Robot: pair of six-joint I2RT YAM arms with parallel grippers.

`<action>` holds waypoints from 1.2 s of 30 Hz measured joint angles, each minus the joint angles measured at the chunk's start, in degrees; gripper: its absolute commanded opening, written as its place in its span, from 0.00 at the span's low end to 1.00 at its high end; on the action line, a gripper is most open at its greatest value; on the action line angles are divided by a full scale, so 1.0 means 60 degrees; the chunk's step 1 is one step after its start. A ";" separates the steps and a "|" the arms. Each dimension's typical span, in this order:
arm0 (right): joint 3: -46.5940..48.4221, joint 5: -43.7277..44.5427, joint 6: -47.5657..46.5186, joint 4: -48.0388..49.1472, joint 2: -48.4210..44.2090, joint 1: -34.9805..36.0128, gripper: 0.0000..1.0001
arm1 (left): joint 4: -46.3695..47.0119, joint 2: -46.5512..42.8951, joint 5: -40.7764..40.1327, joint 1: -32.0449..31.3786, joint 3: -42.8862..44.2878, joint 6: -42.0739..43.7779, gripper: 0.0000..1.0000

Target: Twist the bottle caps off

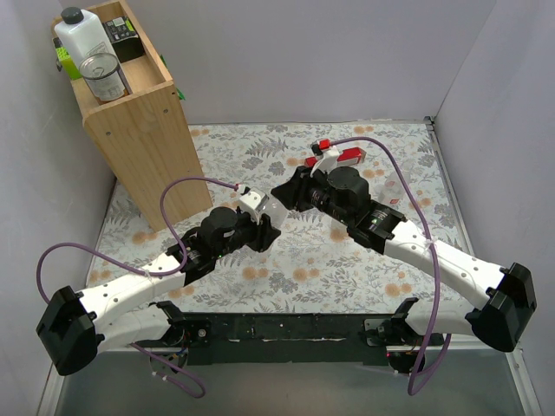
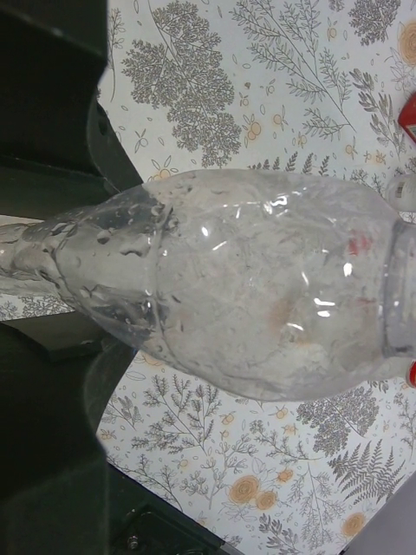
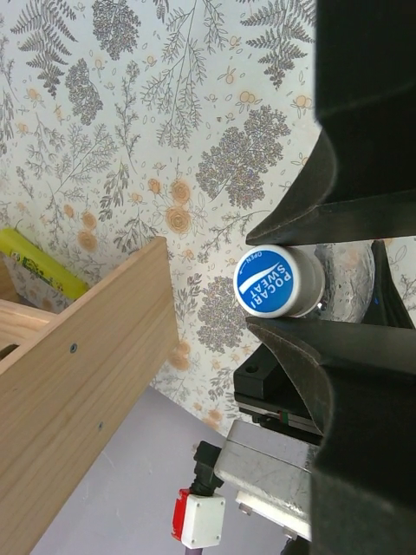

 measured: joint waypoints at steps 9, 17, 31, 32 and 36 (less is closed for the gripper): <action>-0.0164 -0.0710 -0.0423 0.0288 -0.0193 -0.0186 0.12 | 0.0117 -0.0062 0.0448 0.0029 0.0000 -0.0058 0.08; -0.0674 -0.2911 -0.1053 0.1104 -0.1049 -0.0790 0.10 | 0.0765 -0.0474 0.2677 0.0430 -0.0098 -0.0102 0.08; -0.0907 -0.8976 -0.2160 0.2390 -0.1632 -0.1902 0.16 | 0.2131 -0.0313 0.7530 0.0838 -0.0219 -0.0474 0.08; -0.0907 -0.9114 -0.2302 0.2357 -0.1647 -0.1902 0.22 | 0.2146 -0.0266 0.7690 0.0838 -0.0219 -0.0470 0.08; -0.0907 -0.9213 -0.2608 0.2044 -0.1716 -0.1945 0.46 | 0.2153 -0.0102 0.7868 0.0831 -0.0219 -0.0419 0.08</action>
